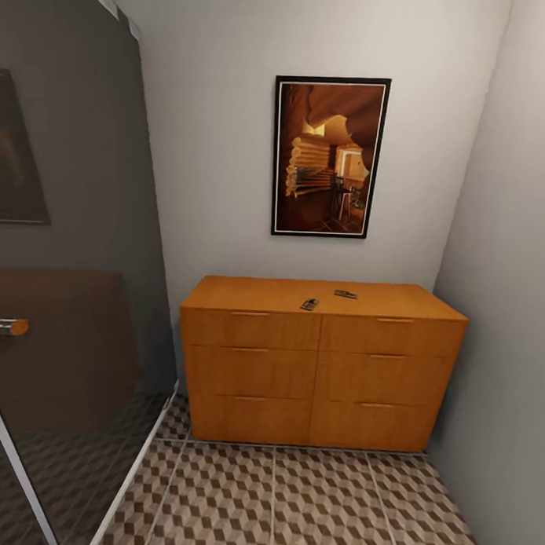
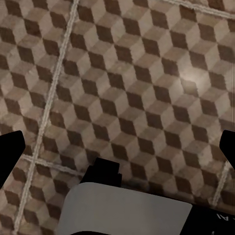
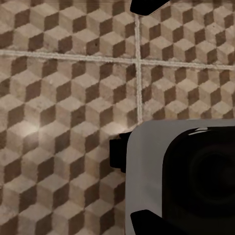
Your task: Take the four mousetraps from the cabinet in the bathroom and place them on the bathroom floor. Make sure all four end up on the same floor surface, and ensure that at least two of them are either under or directly next to the same bathroom sink.
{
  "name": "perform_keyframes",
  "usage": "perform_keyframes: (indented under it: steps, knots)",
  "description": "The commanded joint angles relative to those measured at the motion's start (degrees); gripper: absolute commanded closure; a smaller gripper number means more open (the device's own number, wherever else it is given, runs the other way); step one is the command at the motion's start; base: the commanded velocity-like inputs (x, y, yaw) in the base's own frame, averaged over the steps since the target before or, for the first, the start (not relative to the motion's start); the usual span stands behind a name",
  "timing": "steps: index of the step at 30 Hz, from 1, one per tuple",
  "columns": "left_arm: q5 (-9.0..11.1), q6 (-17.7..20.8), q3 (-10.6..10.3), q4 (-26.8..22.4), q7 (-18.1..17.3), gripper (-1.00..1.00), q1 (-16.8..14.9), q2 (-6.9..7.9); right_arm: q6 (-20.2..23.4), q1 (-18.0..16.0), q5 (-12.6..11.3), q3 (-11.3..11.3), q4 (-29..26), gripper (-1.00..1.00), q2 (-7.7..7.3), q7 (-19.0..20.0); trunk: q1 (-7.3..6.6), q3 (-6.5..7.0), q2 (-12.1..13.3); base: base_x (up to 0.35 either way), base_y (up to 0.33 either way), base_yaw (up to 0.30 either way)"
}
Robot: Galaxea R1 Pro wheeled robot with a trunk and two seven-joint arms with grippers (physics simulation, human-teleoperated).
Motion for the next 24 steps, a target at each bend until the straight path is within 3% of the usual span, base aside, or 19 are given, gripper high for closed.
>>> perform_keyframes:
  steps: [1,24]
  knots:
    - [0.44,-0.18,-0.49,0.03,0.21,-1.0,-0.04,-0.02,-0.32,-0.07,0.6,-0.49,0.18,-1.0,0.0,-0.18,-0.01,-0.06,-0.03,0.0,-0.176,0.046]
    - [0.5,-0.2,-0.49,0.03,0.21,-1.0,-0.04,0.06,-0.3,-0.07,0.63,-0.49,0.18,-1.0,-0.05,-0.18,-0.01,-0.06,-0.03,0.0,-0.261,0.003]
